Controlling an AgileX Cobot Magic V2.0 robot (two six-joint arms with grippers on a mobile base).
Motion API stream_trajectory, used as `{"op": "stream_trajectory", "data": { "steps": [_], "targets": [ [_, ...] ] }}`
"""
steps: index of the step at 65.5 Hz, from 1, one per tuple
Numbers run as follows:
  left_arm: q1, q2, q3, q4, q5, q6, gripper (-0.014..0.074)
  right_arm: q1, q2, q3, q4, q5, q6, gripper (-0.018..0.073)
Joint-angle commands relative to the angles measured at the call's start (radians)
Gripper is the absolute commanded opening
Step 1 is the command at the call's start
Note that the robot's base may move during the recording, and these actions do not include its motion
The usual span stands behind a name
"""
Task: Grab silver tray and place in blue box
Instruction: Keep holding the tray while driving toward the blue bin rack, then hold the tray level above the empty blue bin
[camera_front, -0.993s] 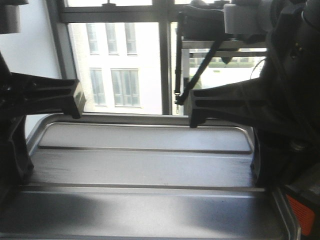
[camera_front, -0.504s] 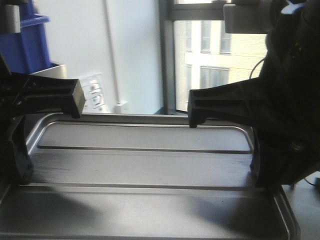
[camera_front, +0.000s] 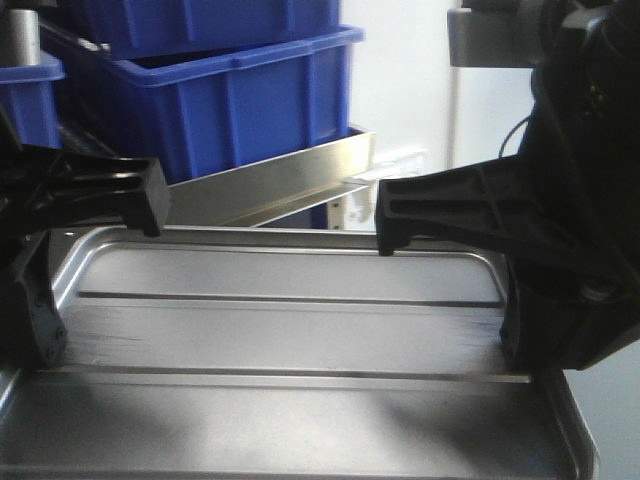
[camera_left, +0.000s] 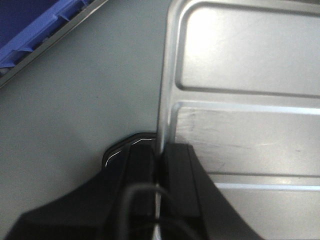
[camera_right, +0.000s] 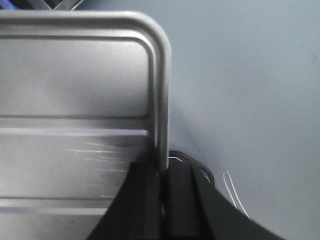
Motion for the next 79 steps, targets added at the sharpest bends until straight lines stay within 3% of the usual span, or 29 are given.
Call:
{"op": "stream_trajectory", "data": {
  "steps": [1, 79],
  "targets": [
    [-0.013, -0.028, -0.028, -0.001, -0.064, -0.012, -0.0014, 0.003, -0.026, -0.028, -0.022, -0.068, -0.006, 0.0053],
    [-0.013, -0.028, -0.028, -0.001, -0.064, -0.012, -0.0014, 0.003, -0.026, -0.028, -0.022, -0.067, -0.006, 0.0053]
  ]
}}
